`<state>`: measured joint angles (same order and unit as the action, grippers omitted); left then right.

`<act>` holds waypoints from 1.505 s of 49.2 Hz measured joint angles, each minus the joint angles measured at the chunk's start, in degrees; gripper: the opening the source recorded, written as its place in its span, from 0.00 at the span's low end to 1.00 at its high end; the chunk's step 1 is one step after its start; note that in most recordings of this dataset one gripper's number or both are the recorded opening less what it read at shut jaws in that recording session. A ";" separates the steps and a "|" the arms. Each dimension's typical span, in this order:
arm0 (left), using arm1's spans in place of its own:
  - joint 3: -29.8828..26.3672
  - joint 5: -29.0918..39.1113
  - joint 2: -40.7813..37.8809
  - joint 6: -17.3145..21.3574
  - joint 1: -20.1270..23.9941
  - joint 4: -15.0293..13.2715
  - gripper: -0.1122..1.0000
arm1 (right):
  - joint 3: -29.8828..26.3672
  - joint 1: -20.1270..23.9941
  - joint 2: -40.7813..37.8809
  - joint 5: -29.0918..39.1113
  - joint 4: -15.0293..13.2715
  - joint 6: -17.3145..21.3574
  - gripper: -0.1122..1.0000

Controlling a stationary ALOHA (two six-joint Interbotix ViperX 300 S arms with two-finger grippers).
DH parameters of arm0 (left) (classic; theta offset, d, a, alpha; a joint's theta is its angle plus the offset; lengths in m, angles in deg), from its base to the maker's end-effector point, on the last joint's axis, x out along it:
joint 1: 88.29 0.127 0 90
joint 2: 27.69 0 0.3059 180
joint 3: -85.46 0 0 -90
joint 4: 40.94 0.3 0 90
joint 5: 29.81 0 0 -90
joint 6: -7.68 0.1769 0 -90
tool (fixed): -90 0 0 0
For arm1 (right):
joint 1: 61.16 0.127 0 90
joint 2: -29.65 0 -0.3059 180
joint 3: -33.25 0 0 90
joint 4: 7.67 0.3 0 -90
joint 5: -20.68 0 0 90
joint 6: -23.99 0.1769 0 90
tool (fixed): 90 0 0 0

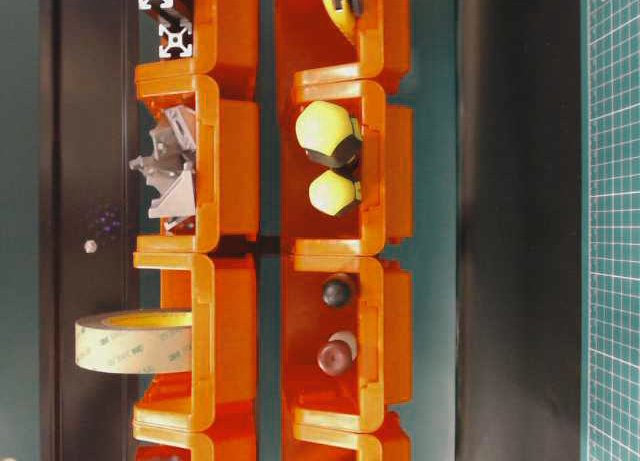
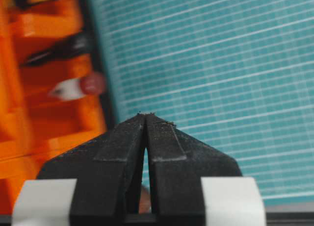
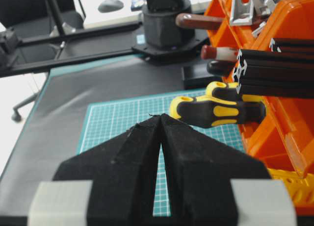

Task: Pick red screwdriver from container rack with left arm.
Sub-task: 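Move the left gripper toward the lower rack bin holding the red screwdriver, then lower the open left gripper around the red screwdriver handle and close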

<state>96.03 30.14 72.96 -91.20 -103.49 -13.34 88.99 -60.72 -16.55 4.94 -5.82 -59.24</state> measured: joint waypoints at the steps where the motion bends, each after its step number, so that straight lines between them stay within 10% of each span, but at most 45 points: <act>1: -0.26 1.05 -0.62 -2.29 -1.14 2.72 0.10 | 0.00 0.00 0.00 0.09 0.00 0.00 0.10; 8: -1.23 6.42 -5.45 -13.10 -7.91 16.70 0.10 | 0.00 0.00 0.26 0.00 0.00 0.00 0.10; 18: -3.87 15.82 -15.03 -15.82 -12.83 28.21 0.10 | 0.18 0.00 0.35 0.00 -0.09 0.00 0.10; 63: -4.22 14.68 -22.41 -17.05 -7.91 29.36 0.11 | 3.52 2.64 6.15 5.98 0.00 -0.62 0.10; 74: -3.87 13.71 -22.41 -17.40 -7.12 29.27 0.57 | 4.22 2.72 6.77 6.06 0.00 -0.62 0.10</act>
<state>92.16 43.85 50.55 -108.60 -110.61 15.92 93.21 -58.00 -9.79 11.01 -5.82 -59.86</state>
